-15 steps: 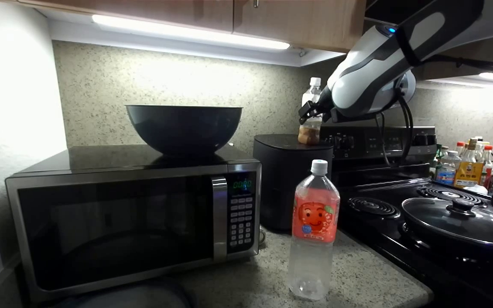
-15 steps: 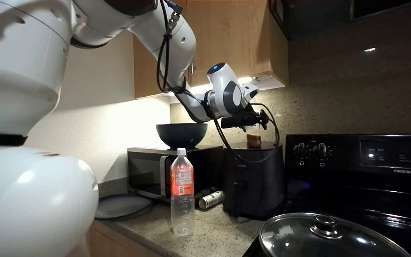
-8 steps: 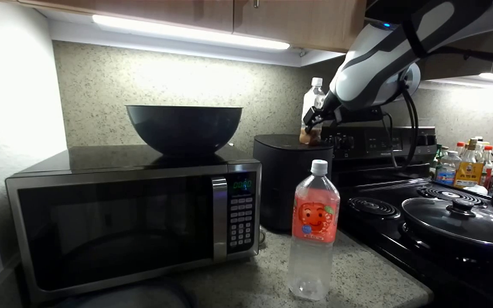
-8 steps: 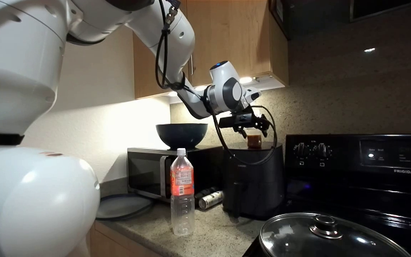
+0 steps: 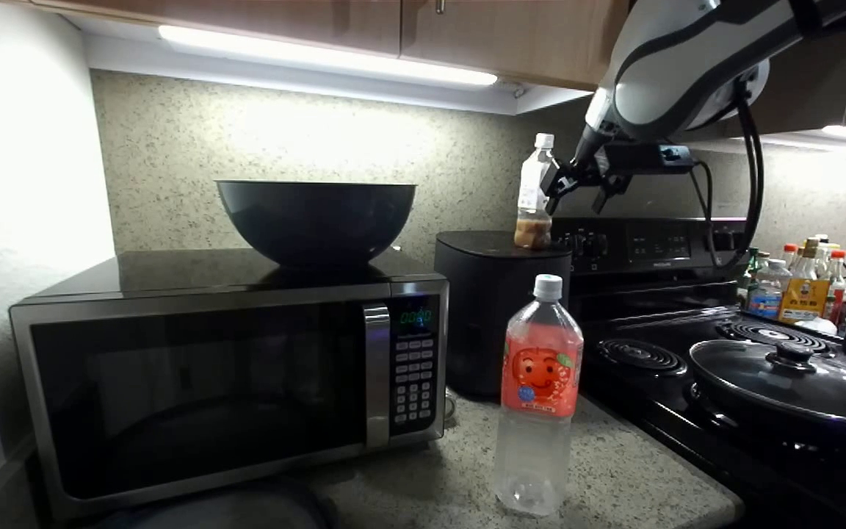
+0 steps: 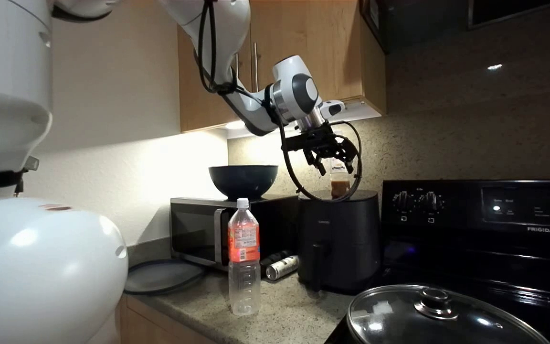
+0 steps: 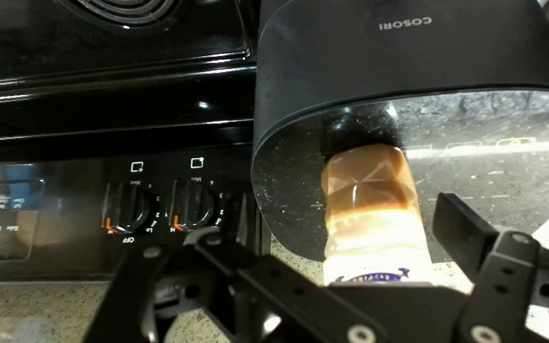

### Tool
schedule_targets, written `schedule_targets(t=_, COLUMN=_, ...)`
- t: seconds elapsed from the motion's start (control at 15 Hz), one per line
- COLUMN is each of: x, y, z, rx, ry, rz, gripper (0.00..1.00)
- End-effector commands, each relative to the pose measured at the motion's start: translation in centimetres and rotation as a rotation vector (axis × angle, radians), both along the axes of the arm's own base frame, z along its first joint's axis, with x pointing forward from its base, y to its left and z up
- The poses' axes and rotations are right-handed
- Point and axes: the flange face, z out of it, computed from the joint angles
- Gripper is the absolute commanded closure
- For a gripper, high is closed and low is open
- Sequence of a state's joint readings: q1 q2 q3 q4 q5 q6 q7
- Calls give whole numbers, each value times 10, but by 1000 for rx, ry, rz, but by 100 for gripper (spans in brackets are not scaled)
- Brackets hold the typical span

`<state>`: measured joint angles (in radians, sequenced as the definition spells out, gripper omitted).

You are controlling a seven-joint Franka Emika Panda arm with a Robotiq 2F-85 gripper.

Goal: Put the right bottle on the air fryer

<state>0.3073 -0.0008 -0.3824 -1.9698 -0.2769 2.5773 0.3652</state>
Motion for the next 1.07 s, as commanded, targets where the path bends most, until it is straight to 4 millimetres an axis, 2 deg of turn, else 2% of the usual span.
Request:
schedule_targets(t=0.0, x=-49, y=0, z=26, rx=1, ry=-32, rz=-57, gripper=0)
schedule_targets(t=0.33, x=-109, y=-8, z=53, rx=33, ry=-144, rz=-122, gripper=0)
schedule_targets(t=0.6, x=-146, y=-19, z=69, rx=15, ry=-267, rz=-166, gripper=0)
schedule_targets(t=0.67, x=-124, y=-17, z=69, rx=29, ry=-208, rz=-132, gripper=0)
schedule_targets(t=0.8, x=-138, y=-22, z=73, rx=20, ry=-241, rz=-148, gripper=0)
schedule_targets(t=1.0, x=-142, y=-21, z=73, rx=20, ry=-244, rz=-152, gripper=0)
